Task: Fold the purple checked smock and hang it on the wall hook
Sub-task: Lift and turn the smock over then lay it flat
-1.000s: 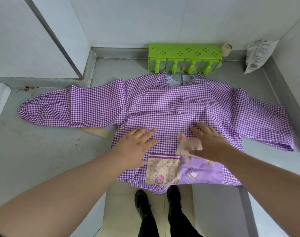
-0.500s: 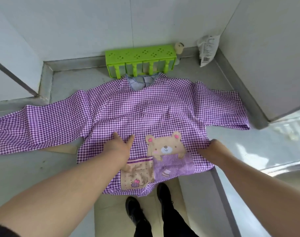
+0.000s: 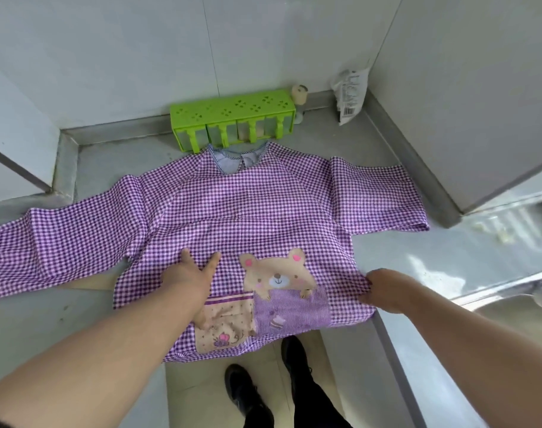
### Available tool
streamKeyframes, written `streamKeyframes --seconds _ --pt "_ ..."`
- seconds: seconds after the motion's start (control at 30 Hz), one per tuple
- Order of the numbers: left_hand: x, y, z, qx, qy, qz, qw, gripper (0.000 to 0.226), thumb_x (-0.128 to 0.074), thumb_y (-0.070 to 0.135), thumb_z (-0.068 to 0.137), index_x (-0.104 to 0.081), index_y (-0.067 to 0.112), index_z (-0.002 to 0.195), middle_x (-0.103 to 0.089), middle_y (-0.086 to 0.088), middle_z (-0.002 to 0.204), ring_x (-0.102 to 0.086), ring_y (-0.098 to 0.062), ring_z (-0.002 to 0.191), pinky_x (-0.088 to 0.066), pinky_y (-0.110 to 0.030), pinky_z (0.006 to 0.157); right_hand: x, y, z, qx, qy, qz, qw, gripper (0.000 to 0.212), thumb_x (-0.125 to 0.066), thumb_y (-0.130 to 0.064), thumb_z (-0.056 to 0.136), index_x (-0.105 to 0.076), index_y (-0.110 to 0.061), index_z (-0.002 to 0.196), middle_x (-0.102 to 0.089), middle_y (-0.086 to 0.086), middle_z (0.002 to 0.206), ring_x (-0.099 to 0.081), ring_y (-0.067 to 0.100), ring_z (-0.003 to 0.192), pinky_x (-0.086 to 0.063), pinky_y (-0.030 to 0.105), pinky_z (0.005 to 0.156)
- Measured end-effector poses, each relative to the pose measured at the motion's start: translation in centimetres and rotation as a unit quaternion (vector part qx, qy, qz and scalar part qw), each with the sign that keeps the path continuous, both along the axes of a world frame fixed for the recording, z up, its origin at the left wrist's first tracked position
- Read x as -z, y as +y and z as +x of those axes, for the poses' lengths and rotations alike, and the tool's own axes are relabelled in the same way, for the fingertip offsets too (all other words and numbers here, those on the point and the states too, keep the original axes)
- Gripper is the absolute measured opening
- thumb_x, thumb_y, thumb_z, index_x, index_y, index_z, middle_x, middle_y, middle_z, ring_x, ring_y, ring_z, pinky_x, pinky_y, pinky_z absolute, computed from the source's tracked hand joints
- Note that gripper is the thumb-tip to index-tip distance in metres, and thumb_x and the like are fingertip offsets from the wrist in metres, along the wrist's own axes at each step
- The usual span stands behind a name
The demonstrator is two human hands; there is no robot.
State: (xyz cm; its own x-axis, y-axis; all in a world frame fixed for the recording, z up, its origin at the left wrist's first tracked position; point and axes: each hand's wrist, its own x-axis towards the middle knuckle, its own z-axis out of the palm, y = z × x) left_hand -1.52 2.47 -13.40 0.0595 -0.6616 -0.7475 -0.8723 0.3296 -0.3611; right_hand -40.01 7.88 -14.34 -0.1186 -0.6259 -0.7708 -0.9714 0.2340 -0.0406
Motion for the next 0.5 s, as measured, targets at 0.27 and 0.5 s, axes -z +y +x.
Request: streamKeyframes --seconds 0.27,0.5 --pt "-1.0 -0.5 1.2 0.014 0.058 -0.025 0.998 0.133 -0.066 0.088 0.073 0.01 0.033 0.167 -0.018 -0.026 0.168 -0.049 -0.039 0.14 -0.052 -0.046 0.107 -0.9 -1.2 1.7 0.094 0.043 -0.196 0.975 0.03 -0.048 -0.032 0.089 -0.058 -0.027 0.118 -0.063 0.001 0.114 -0.062 0.025 0.1 -0.057 0.042 0.085" --pt "-0.6 -0.1 2.0 0.001 0.08 -0.053 0.995 0.128 -0.061 0.087 0.079 0.014 0.032 0.167 0.001 -0.024 0.174 -0.041 -0.04 0.148 -0.053 -0.048 0.107 0.7 -3.7 3.7 0.246 -0.05 -0.178 0.952 0.034 -0.042 -0.021 0.094 -0.068 -0.024 0.117 -0.069 0.003 0.112 -0.062 0.022 0.088 -0.054 0.036 0.082"
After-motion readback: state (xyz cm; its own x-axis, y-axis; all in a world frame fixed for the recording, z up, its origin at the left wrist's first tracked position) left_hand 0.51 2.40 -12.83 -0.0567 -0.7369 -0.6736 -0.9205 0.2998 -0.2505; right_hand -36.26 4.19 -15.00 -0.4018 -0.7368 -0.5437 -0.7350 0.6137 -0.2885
